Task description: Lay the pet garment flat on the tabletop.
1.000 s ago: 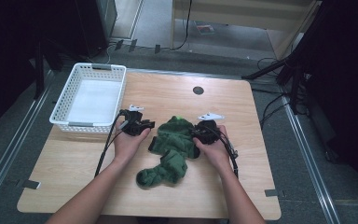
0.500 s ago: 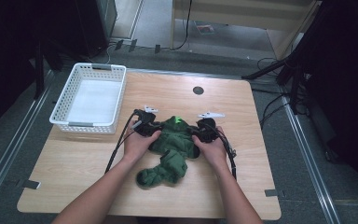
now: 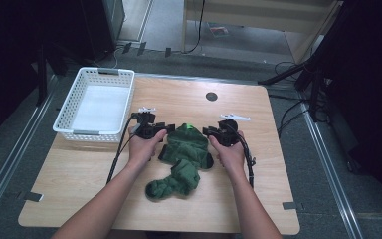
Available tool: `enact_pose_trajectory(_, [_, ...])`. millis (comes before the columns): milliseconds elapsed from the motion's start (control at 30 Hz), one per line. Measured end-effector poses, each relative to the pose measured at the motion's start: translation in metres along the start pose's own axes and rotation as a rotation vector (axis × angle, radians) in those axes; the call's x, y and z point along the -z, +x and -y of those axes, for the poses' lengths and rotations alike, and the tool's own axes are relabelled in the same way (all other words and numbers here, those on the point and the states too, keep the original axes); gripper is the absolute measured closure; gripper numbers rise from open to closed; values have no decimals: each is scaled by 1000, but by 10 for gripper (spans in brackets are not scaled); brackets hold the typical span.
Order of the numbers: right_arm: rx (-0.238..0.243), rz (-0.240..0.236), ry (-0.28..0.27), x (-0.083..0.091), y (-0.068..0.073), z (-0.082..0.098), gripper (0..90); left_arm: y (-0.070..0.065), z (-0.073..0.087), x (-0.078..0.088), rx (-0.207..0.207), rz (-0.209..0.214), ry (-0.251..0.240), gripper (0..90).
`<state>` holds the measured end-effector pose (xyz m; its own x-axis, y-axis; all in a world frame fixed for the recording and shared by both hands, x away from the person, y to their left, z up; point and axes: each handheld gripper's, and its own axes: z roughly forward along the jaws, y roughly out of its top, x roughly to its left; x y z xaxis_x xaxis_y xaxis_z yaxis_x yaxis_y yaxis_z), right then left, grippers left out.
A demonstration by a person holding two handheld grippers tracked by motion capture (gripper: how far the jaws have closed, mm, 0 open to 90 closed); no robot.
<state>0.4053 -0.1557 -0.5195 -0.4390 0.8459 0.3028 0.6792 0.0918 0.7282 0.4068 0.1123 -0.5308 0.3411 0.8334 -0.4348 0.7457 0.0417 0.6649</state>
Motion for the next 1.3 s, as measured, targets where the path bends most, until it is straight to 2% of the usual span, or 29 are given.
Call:
enact_pose_trajectory(100, [24,40,57,-14,7,5,658,-5,4,-8,-52,-34,55,502])
enact_pose_trajectory(133, [25,44,71,-16,8,7,657,-7,6,-9,-89,-61,62,522])
enact_pose_trajectory(200, [33,47,84,-18,10,10,663,-9,8,-9,-124,-83,67,590])
enact_pose_trajectory(267, [57,54,88,-19,12,12,695,-11,10,-10,-164,-94,79,696])
enact_pose_trajectory(300, [87,69,93,-20,14,13,713,-12,11,-11,-184,-99,88,750])
enact_pose_trajectory(333, [106,77,90,-21,15,14,747,-12,12,-11,-195,-100,91,826])
enact_pose_trajectory(367, [116,80,90,-21,16,14,791,-13,12,-11,-210,-100,95,859])
enact_pose_trajectory(467, [137,92,102,-21,17,13,886,-14,11,-10,-235,-108,69,900])
enact_pose_trajectory(533, [177,118,48,-17,19,10,894,-18,9,-6,-261,-124,30,900])
enact_pose_trajectory(567, [177,116,11,-14,20,8,895,-19,8,-5,-266,-138,7,900])
enact_pose_trajectory(600, [171,118,-21,-10,19,5,895,-20,7,-4,-261,-142,-6,900])
enact_pose_trajectory(633, [166,127,-46,-8,18,3,895,-19,6,-7,-253,-153,2,900])
enact_pose_trajectory(667, [150,140,-53,-8,16,2,890,-17,5,-9,-240,-157,15,898])
enact_pose_trajectory(700, [145,140,-36,-10,14,1,880,-16,5,-12,-229,-166,27,879])
enact_pose_trajectory(733, [130,135,-8,-13,12,2,845,-13,5,-15,-217,-184,49,795])
enact_pose_trajectory(767, [105,122,31,-17,7,3,775,-12,5,-15,-209,-192,42,668])
enact_pose_trajectory(800, [89,116,40,-17,5,4,705,-11,6,-12,-193,-176,29,618])
enact_pose_trajectory(833, [76,113,40,-14,3,5,659,-9,6,-7,-170,-141,6,566])
enact_pose_trajectory(867, [59,102,28,-9,2,6,642,-9,6,1,-152,-110,-10,523])
enact_pose_trajectory(900, [54,71,-1,0,1,7,623,-9,8,8,-151,-97,-24,497])
enact_pose_trajectory(1033, [94,58,-67,38,5,19,622,-12,22,33,-164,-56,-30,476])
enact_pose_trajectory(1167, [92,33,-96,69,12,40,654,-13,38,46,-169,-26,-28,498])
enact_pose_trajectory(1267, [110,-3,-84,80,19,56,671,-15,50,50,-167,1,-9,522])
enact_pose_trajectory(1300, [115,-25,-63,80,22,62,672,-14,52,50,-171,2,-5,532])
